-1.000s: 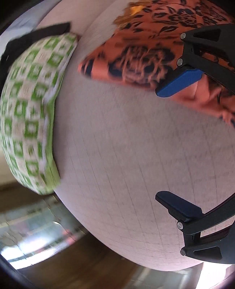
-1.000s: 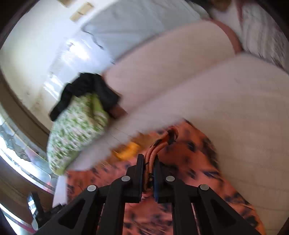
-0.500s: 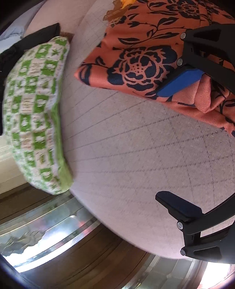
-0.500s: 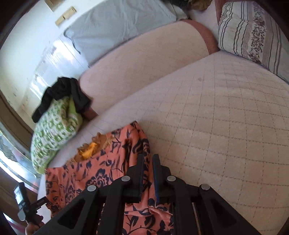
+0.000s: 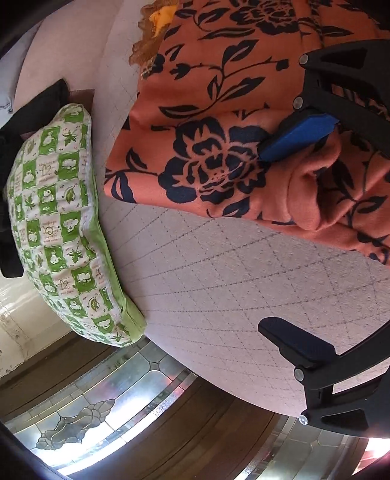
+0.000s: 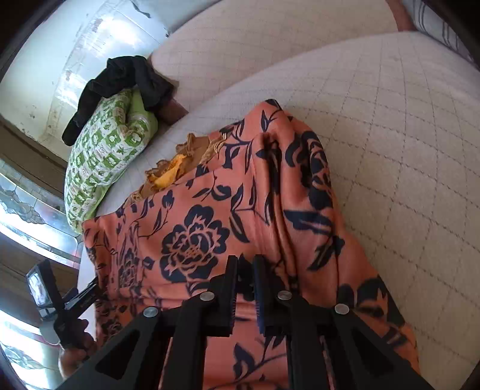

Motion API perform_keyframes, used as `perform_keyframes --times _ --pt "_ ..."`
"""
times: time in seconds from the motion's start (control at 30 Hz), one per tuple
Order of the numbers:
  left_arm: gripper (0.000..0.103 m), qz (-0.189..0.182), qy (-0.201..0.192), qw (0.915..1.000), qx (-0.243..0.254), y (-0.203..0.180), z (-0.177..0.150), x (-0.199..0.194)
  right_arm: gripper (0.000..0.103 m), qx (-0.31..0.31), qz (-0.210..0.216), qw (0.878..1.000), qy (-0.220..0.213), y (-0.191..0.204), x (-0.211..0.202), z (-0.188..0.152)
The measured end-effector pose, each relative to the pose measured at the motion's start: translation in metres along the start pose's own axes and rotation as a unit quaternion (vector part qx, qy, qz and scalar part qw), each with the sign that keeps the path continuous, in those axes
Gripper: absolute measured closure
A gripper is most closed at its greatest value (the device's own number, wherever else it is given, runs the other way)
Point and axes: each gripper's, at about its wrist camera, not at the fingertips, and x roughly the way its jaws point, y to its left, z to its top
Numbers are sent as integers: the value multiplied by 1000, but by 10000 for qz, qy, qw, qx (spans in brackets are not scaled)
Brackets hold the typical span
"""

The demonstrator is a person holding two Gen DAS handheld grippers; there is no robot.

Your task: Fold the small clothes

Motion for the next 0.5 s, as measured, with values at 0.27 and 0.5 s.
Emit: perform_keyframes --times 0.27,0.5 --pt "0 -1077 206 9940 35 -7 -35 -49 69 194 268 9994 -99 0 -17 -22" --pt "0 -1191 166 9917 464 -21 -89 -82 68 -130 313 9993 130 17 -29 -66"
